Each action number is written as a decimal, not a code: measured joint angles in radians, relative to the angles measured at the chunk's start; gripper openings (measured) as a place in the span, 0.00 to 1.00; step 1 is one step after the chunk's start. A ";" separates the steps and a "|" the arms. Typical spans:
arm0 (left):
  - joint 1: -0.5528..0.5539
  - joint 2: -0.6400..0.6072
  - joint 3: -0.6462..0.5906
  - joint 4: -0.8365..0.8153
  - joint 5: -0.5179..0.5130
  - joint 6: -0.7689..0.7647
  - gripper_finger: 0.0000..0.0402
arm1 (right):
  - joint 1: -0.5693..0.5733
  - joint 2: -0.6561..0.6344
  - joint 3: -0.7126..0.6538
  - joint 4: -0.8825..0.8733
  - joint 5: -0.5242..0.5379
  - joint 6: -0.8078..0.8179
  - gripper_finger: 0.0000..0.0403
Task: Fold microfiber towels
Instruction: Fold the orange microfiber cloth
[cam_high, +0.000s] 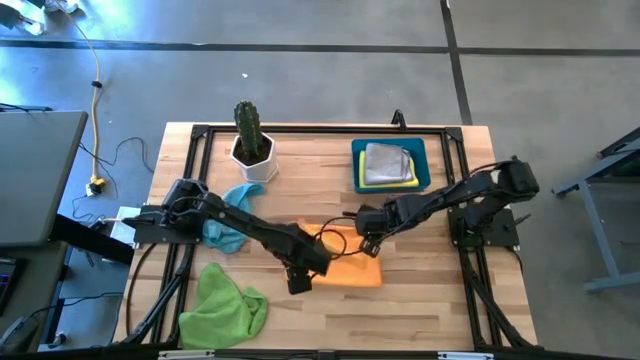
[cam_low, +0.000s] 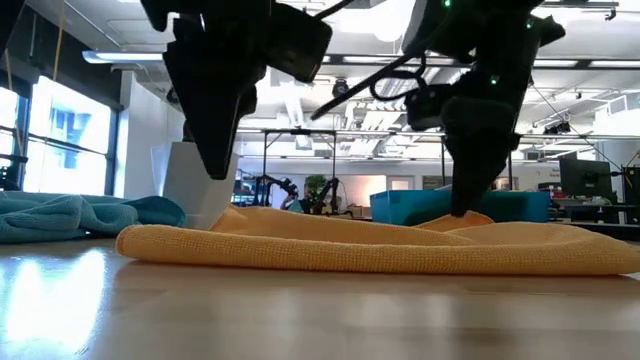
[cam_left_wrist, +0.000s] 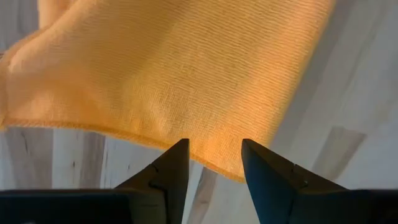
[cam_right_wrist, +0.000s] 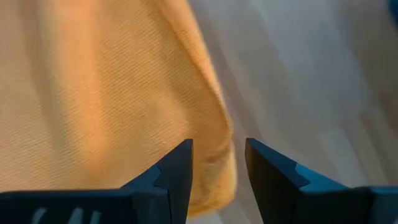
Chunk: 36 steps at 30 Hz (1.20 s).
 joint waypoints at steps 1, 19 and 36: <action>-0.003 0.000 0.000 -0.001 -0.006 -0.010 0.33 | 0.003 0.009 0.000 0.005 -0.005 0.000 0.34; -0.016 0.000 -0.001 -0.006 -0.098 -0.091 0.33 | 0.007 0.013 0.000 -0.088 -0.031 -0.011 0.04; -0.016 0.000 -0.002 -0.015 -0.101 -0.091 0.33 | 0.059 -0.078 0.000 -0.208 -0.015 0.087 0.01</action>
